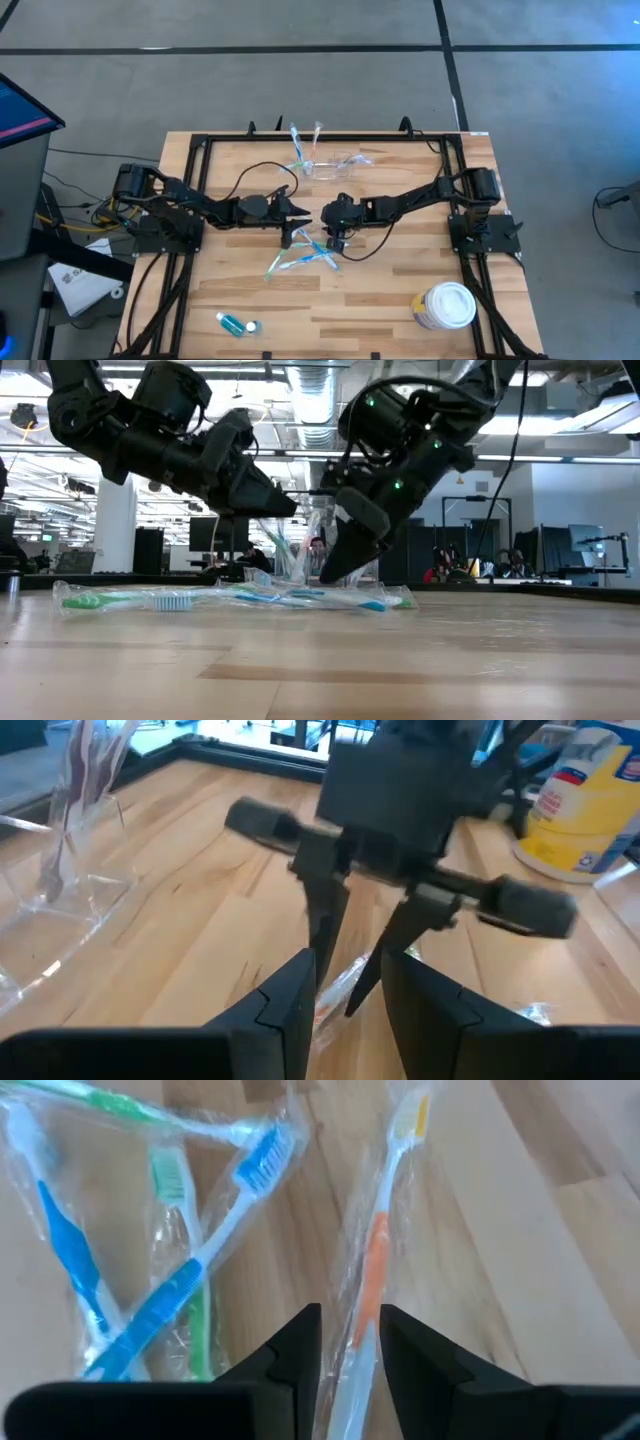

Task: Pick & Place toothbrushing station
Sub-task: Put the orange toothbrush into the transparent organizer

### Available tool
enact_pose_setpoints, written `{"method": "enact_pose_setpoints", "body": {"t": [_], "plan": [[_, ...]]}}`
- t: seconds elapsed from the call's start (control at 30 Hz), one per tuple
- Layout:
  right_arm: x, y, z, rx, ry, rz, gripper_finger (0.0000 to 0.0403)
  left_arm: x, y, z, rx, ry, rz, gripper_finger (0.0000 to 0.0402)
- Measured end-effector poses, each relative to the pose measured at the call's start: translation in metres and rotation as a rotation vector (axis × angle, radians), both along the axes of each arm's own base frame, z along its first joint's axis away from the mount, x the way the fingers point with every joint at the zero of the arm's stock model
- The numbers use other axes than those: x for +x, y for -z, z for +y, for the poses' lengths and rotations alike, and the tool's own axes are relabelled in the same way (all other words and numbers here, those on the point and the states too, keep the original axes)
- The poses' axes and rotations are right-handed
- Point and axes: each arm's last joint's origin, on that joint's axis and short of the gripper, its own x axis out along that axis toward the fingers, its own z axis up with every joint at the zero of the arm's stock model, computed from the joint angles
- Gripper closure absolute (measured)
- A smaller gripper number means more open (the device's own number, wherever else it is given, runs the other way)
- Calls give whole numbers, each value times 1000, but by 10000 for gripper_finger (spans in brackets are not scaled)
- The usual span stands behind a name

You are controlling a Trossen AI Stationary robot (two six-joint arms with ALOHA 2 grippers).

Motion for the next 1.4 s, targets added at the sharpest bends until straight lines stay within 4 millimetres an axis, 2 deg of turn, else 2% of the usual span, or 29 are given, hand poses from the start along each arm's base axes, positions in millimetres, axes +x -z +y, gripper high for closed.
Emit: {"method": "enact_pose_setpoints", "body": {"t": [0.17, 0.3, 0.6, 0.8, 1.0, 1.4], "plan": [[0, 3, -3, 0, 7, 11, 307, -5, -16, -1, 30, 9, -27, 291], [0, 3, -3, 0, 8, 11, 307, -20, -27, -1, 37, -13, -52, 291], [2, 1, -2, 1, 1, 7, 307, -60, -24, 1, 29, -76, -92, 291], [2, 1, -2, 9, 10, 6, 307, -77, -22, -8, 1, 11, -120, 291], [2, 1, -2, 14, 15, 4, 307, -81, -18, -19, -9, 105, -114, 291], [4, -1, -3, 14, 16, -24, 307, -80, -13, -22, -22, 121, -83, 291]]}}
